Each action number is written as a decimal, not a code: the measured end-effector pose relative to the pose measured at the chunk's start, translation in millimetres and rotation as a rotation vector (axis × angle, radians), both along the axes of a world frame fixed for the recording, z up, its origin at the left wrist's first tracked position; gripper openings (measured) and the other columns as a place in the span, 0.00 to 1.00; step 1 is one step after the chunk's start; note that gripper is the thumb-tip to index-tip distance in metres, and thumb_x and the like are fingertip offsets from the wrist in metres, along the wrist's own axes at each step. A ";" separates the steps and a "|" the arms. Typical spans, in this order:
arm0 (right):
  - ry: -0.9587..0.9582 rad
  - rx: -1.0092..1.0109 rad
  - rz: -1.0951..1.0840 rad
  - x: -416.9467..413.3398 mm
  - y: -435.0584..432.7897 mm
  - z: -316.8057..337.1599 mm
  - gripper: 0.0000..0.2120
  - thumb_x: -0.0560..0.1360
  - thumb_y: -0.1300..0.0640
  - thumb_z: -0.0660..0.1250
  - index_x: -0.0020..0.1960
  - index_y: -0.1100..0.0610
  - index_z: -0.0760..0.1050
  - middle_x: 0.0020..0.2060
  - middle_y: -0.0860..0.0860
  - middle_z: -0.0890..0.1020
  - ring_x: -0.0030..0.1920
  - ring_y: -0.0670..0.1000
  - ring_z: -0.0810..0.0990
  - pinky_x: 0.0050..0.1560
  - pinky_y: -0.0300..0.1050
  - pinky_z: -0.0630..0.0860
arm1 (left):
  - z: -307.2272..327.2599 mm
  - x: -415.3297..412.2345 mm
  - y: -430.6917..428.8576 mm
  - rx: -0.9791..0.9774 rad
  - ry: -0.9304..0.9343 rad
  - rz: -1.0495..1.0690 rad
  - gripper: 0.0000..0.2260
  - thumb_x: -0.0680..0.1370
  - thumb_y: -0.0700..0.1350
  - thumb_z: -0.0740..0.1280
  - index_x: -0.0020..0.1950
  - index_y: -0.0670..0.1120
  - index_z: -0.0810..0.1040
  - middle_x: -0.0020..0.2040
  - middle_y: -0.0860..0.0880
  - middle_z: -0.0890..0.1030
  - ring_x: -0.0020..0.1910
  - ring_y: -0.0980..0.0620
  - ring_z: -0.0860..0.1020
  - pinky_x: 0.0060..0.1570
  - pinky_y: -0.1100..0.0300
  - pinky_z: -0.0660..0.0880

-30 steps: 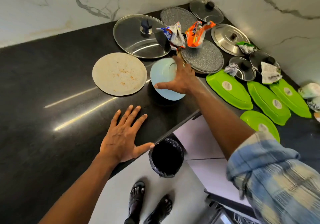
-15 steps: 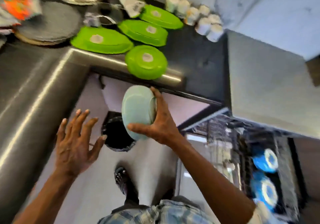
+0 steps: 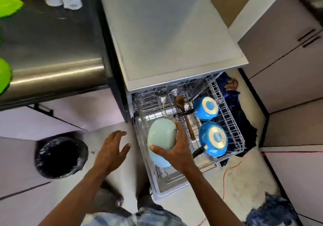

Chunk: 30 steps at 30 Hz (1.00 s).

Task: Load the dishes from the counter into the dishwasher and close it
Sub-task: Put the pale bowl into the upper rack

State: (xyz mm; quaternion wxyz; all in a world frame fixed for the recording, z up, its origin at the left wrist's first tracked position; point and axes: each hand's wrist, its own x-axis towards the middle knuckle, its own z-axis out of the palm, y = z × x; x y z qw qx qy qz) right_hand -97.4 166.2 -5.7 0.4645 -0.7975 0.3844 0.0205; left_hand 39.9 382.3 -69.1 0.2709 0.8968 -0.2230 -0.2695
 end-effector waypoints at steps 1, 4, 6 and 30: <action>0.037 -0.007 -0.022 -6.1 -15.7 -5.8 0.60 0.53 0.26 0.77 0.77 0.35 0.49 0.74 0.45 0.62 0.72 0.55 0.66 0.69 0.62 0.73 | -4.2 -2.2 -19.4 0.005 0.060 0.011 0.23 0.82 0.53 0.69 0.75 0.45 0.73 0.73 0.42 0.74 0.73 0.40 0.72 0.73 0.47 0.69; 0.137 -0.005 -0.062 -8.8 -48.2 -23.7 0.61 0.53 0.25 0.76 0.77 0.35 0.47 0.76 0.50 0.61 0.74 0.61 0.65 0.68 0.67 0.71 | -11.2 -6.5 -66.4 0.033 0.241 0.096 0.27 0.83 0.56 0.66 0.79 0.47 0.66 0.77 0.44 0.71 0.76 0.44 0.70 0.74 0.51 0.67; 0.207 -0.050 -0.047 3.9 -65.1 -37.1 0.63 0.52 0.23 0.74 0.77 0.35 0.44 0.76 0.53 0.60 0.74 0.64 0.63 0.68 0.69 0.70 | -18.6 -2.3 -93.8 0.016 0.355 0.181 0.27 0.83 0.57 0.67 0.79 0.49 0.66 0.76 0.44 0.73 0.74 0.45 0.73 0.71 0.53 0.69; 0.487 -0.565 0.727 226.3 -107.6 -199.0 0.50 0.68 0.32 0.73 0.81 0.50 0.56 0.80 0.56 0.58 0.80 0.64 0.52 0.73 0.76 0.50 | -113.3 61.2 -165.5 0.179 0.398 0.320 0.22 0.86 0.46 0.61 0.77 0.39 0.64 0.65 0.35 0.75 0.60 0.35 0.77 0.56 0.50 0.73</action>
